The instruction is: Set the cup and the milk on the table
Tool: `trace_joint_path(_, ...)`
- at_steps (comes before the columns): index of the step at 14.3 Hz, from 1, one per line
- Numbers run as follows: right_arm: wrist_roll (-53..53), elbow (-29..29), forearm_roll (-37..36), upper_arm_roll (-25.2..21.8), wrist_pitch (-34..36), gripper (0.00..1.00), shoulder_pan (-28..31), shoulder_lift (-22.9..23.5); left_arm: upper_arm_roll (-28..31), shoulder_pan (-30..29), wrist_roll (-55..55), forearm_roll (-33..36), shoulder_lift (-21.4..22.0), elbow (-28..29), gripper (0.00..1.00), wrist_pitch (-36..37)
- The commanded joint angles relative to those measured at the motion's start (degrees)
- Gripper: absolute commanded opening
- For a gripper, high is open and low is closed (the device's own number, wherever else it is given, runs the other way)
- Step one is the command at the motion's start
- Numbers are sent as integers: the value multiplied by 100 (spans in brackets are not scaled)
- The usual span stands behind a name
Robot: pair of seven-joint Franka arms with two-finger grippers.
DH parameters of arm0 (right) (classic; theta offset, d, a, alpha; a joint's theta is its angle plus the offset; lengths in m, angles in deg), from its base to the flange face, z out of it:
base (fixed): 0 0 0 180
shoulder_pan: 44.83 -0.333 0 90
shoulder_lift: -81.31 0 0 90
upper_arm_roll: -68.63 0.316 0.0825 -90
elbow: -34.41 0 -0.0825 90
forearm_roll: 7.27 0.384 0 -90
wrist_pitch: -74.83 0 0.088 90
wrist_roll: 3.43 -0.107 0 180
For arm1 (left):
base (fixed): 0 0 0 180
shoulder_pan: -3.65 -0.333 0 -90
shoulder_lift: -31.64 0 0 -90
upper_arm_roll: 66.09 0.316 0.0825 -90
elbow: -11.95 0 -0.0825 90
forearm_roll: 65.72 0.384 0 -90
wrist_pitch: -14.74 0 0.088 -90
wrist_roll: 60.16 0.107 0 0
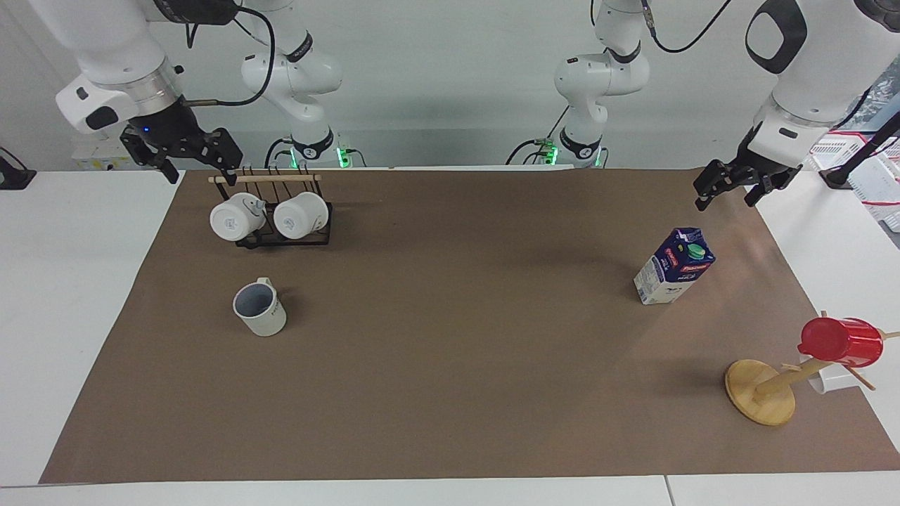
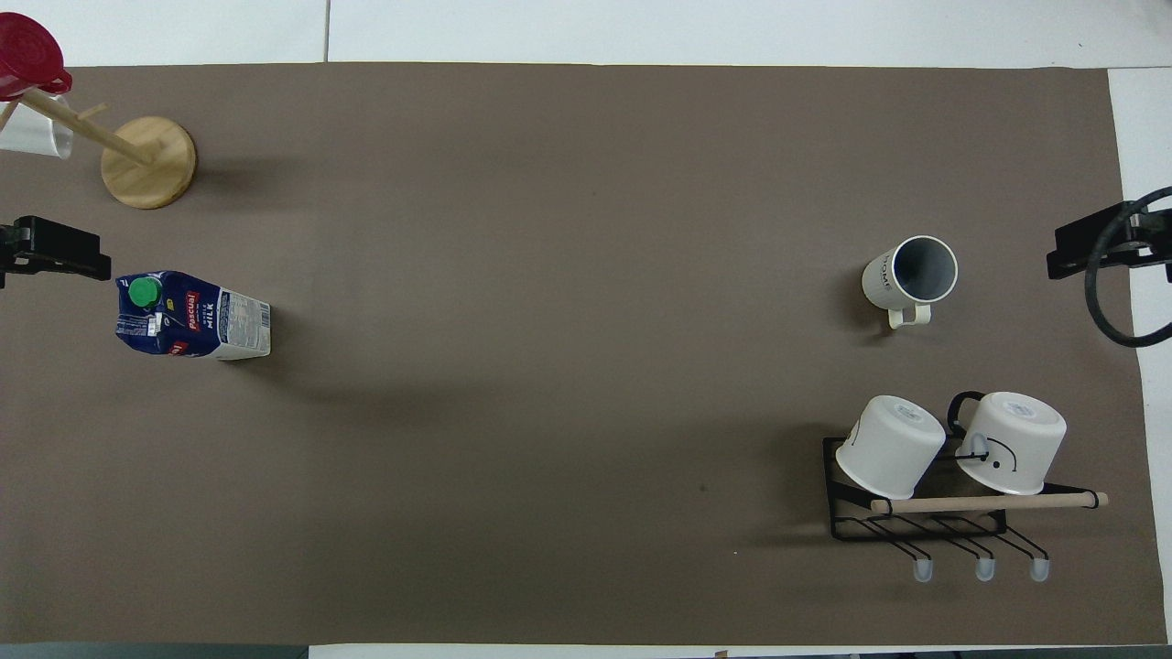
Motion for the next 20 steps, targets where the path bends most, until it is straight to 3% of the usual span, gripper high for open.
trace_joint_path(1,112,-90,47,0,-10,100,19,54,5,-37,89,-137,185,220,100,-75)
trace_joint_path(14,129,-64,73,0,-18,100,27,27,22,-46,133,-137,193,264,100,-136)
trace_joint_path(20,138,-20,73,0,-1,100,19,18,23,-55,71,-137,290,712,100,-742)
